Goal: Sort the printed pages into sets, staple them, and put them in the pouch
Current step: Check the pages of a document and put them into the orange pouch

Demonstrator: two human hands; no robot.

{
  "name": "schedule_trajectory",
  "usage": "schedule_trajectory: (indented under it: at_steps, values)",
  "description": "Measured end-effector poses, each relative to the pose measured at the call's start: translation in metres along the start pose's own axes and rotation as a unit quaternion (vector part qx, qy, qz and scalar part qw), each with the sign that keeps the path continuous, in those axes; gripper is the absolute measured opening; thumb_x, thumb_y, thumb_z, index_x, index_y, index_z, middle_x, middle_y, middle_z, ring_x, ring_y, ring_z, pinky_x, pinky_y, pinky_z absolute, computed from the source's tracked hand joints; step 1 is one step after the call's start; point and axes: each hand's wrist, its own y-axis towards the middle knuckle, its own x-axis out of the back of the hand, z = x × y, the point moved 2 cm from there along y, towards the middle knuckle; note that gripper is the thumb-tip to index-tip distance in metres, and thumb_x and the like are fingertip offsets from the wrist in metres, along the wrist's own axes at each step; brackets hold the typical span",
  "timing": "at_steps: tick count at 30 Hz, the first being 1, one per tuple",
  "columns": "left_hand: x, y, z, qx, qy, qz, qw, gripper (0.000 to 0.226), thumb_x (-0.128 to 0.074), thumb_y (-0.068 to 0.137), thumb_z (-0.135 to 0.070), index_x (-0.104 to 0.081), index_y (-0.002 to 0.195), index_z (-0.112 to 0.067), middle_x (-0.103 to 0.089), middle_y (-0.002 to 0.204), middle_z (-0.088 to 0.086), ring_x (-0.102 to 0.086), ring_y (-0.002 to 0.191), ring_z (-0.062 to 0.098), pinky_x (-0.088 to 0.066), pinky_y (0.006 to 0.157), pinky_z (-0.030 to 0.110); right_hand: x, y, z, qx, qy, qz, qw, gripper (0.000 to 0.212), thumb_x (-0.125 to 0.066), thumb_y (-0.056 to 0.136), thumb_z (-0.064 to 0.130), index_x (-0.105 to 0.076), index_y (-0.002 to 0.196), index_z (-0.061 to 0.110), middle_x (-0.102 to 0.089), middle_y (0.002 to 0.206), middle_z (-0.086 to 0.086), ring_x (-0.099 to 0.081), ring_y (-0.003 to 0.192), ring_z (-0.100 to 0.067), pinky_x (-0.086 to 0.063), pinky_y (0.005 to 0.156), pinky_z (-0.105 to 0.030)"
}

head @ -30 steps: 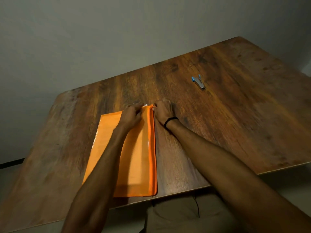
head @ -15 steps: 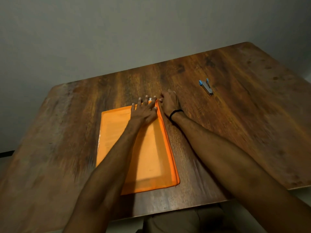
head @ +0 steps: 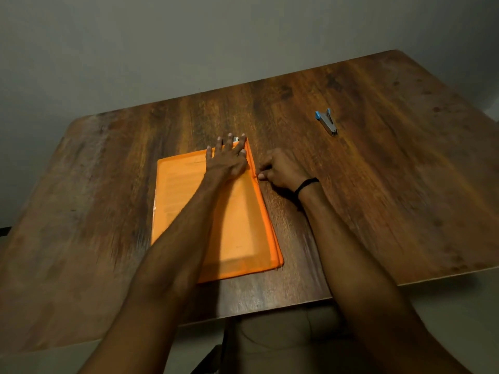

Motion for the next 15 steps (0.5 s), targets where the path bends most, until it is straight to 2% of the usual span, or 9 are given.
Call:
schedule_trajectory:
  at_steps: [4, 6, 8, 11, 13, 15]
  values:
    - [-0.003, -0.009, -0.002, -0.005, -0.009, -0.043, 0.999, 0.056, -0.015, 0.105, -0.048, 0.001, 0.158, -0.039, 0.004, 0.168, 0.001, 0.009, 0.154, 0.025, 0.004, 0.122, 0.056, 0.006, -0.035, 0.001, -0.013, 0.042, 0.040, 0.998, 0.010, -0.073, 0.087, 0.008, -0.078, 0.095, 0.012, -0.063, 0.084, 0.013, -0.057, 0.077, 0.003, -0.035, 0.067, -0.009]
    - [-0.001, -0.023, -0.006, -0.001, -0.005, -0.092, 0.996, 0.058, -0.015, 0.104, -0.049, -0.005, 0.160, -0.034, 0.000, 0.168, 0.002, 0.005, 0.155, 0.024, 0.005, 0.122, 0.055, 0.005, -0.041, 0.002, -0.022, 0.046, 0.008, 0.999, 0.007, -0.070, 0.090, 0.010, -0.076, 0.090, 0.015, -0.064, 0.083, 0.011, -0.057, 0.076, 0.003, -0.035, 0.064, -0.010]
    - [0.000, -0.044, -0.013, 0.012, 0.020, -0.126, 0.992, 0.059, -0.019, 0.104, -0.046, -0.018, 0.159, -0.027, -0.011, 0.167, 0.004, -0.003, 0.155, 0.024, 0.004, 0.122, 0.053, 0.003, -0.044, 0.003, -0.019, 0.045, -0.028, 0.998, 0.013, -0.069, 0.091, 0.011, -0.072, 0.081, 0.018, -0.063, 0.079, 0.011, -0.055, 0.072, 0.005, -0.037, 0.063, -0.012]
    - [-0.007, -0.072, -0.021, 0.037, 0.008, -0.093, 0.995, 0.056, -0.019, 0.105, -0.044, -0.027, 0.157, -0.026, -0.017, 0.166, 0.007, -0.007, 0.154, 0.028, 0.002, 0.122, 0.055, 0.000, -0.048, 0.005, -0.002, 0.012, -0.065, 0.998, 0.009, -0.068, 0.092, 0.008, -0.077, 0.088, 0.011, -0.058, 0.077, 0.012, -0.049, 0.067, 0.007, -0.036, 0.065, -0.003]
    - [-0.018, -0.082, -0.023, 0.043, -0.008, -0.062, 0.997, 0.057, -0.017, 0.105, -0.046, -0.020, 0.159, -0.030, -0.008, 0.168, 0.005, -0.001, 0.155, 0.027, 0.002, 0.122, 0.056, 0.000, -0.052, 0.007, 0.014, 0.000, -0.074, 0.997, 0.010, -0.067, 0.092, 0.007, -0.077, 0.093, 0.007, -0.056, 0.079, 0.012, -0.046, 0.068, 0.005, -0.032, 0.066, 0.001]
    - [-0.027, -0.085, -0.022, 0.048, -0.017, -0.065, 0.997, 0.058, -0.013, 0.104, -0.050, -0.012, 0.160, -0.033, 0.000, 0.168, 0.003, 0.005, 0.155, 0.025, 0.003, 0.122, 0.056, 0.001, -0.056, 0.008, 0.019, -0.011, -0.062, 0.998, 0.010, -0.069, 0.091, 0.007, -0.078, 0.095, 0.007, -0.065, 0.093, 0.002, -0.049, 0.079, 0.002, -0.035, 0.077, -0.006]
